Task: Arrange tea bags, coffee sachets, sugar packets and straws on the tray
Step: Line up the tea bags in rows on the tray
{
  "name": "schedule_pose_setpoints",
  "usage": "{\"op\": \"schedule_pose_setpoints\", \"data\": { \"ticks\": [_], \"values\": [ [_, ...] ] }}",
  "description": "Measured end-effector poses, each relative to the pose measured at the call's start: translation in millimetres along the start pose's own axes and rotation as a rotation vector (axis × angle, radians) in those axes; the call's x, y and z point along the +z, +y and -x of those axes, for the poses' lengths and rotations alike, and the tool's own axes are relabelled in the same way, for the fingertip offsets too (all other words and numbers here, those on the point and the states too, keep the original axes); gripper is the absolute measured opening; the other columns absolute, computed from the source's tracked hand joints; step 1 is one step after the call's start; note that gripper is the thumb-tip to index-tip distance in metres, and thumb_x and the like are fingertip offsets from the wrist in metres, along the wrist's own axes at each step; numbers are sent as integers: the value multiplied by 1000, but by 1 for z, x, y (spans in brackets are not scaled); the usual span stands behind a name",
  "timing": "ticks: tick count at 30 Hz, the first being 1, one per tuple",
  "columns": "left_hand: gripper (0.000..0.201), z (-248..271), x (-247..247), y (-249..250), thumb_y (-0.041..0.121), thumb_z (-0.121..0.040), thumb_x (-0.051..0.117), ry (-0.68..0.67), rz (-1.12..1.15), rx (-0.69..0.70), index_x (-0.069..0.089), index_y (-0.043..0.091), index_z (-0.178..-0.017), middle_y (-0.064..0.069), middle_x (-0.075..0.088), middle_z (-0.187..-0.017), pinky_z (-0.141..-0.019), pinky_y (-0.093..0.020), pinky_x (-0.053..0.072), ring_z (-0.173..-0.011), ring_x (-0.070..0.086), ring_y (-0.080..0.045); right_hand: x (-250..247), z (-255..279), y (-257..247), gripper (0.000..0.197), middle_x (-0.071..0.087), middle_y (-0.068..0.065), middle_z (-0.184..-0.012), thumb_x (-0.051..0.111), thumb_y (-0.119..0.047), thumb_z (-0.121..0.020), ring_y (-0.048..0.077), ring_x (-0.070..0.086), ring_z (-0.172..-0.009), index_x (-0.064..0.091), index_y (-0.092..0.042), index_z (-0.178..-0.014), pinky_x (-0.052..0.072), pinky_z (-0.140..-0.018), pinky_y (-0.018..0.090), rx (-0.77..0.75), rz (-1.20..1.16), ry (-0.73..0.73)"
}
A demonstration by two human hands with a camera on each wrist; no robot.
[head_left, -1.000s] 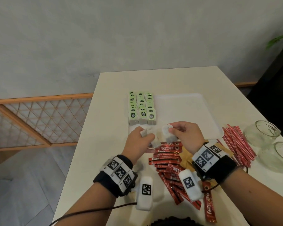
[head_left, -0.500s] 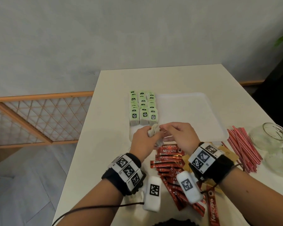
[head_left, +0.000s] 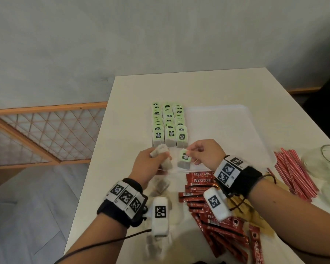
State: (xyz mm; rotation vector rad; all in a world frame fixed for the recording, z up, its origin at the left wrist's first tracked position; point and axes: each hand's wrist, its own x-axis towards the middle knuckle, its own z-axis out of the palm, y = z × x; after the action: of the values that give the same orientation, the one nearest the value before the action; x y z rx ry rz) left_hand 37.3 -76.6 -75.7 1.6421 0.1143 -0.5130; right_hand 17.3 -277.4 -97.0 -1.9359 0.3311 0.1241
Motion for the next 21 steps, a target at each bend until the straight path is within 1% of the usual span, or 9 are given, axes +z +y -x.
{"op": "schedule_pose_setpoints", "data": {
  "ticks": [3, 6, 9, 10, 12, 13, 16, 18, 21],
  "values": [
    [20, -9, -18, 2, 21, -92, 66, 38, 63, -22, 69, 12, -109, -13, 75, -99, -61, -31, 58, -83, 73, -28, 9, -13, -3, 3, 70, 2, -73, 72, -13, -86, 13, 65, -63, 71, -15, -86, 57, -61, 21, -32, 72, 23],
    [21, -16, -28, 4, 21, -94, 64, 47, 132, -44, 68, 9, -110, -16, 74, -101, -65, -34, 59, -86, 74, -33, 20, -25, -14, 4, 68, -1, -70, 72, -11, -85, 12, 64, -62, 72, -15, -86, 58, -63, 21, -101, 73, 7],
    [21, -18, -33, 4, 20, -95, 62, -23, 222, -101, 69, 8, -111, -16, 74, -105, -71, -35, 61, -93, 73, -33, 27, -39, -24, 6, 66, -4, -69, 73, -11, -85, 8, 61, -61, 74, -13, -90, 54, -60, 15, -158, 114, 10],
    [22, -18, -34, 5, 19, -96, 60, -53, 256, -122, 69, 8, -112, -16, 74, -106, -71, -33, 61, -94, 73, -32, 27, -44, -27, 7, 65, -5, -71, 73, -11, -85, 8, 61, -64, 75, -13, -91, 55, -63, 16, -179, 147, 16],
    [22, -19, -35, 5, 15, -97, 58, -79, 322, -162, 67, 4, -114, -17, 73, -108, -69, -30, 61, -94, 73, -32, 27, -52, -32, 7, 63, -8, -72, 73, -12, -84, 11, 62, -68, 75, -14, -91, 56, -70, 23, -217, 201, 31],
    [22, -20, -36, 6, 13, -97, 56, -82, 353, -178, 66, 1, -114, -20, 72, -110, -69, -31, 62, -94, 73, -33, 27, -55, -33, 6, 63, -8, -71, 74, -12, -84, 12, 62, -67, 75, -15, -90, 57, -71, 25, -222, 207, 38],
    [25, -20, -35, 7, 4, -97, 51, -122, 434, -211, 59, -7, -119, -27, 67, -116, -78, -36, 60, -101, 69, -39, 26, -58, -35, 6, 65, -5, -71, 74, -12, -84, 11, 62, -59, 74, -15, -89, 58, -66, 25, -203, 195, 35],
    [27, -18, -33, 9, 2, -98, 48, -154, 468, -225, 57, -9, -121, -28, 66, -115, -79, -36, 59, -102, 69, -40, 26, -58, -34, 10, 65, -4, -75, 76, -12, -82, 9, 62, -59, 74, -15, -92, 59, -68, 26, -197, 172, 45],
    [25, -15, -28, 9, 3, -100, 47, -168, 479, -212, 57, -8, -120, -26, 68, -112, -77, -34, 61, -102, 69, -38, 22, -52, -34, 16, 62, -8, -80, 77, -21, -82, 4, 57, -65, 73, -18, -97, 53, -70, 20, -196, 113, 110]
  ]
}}
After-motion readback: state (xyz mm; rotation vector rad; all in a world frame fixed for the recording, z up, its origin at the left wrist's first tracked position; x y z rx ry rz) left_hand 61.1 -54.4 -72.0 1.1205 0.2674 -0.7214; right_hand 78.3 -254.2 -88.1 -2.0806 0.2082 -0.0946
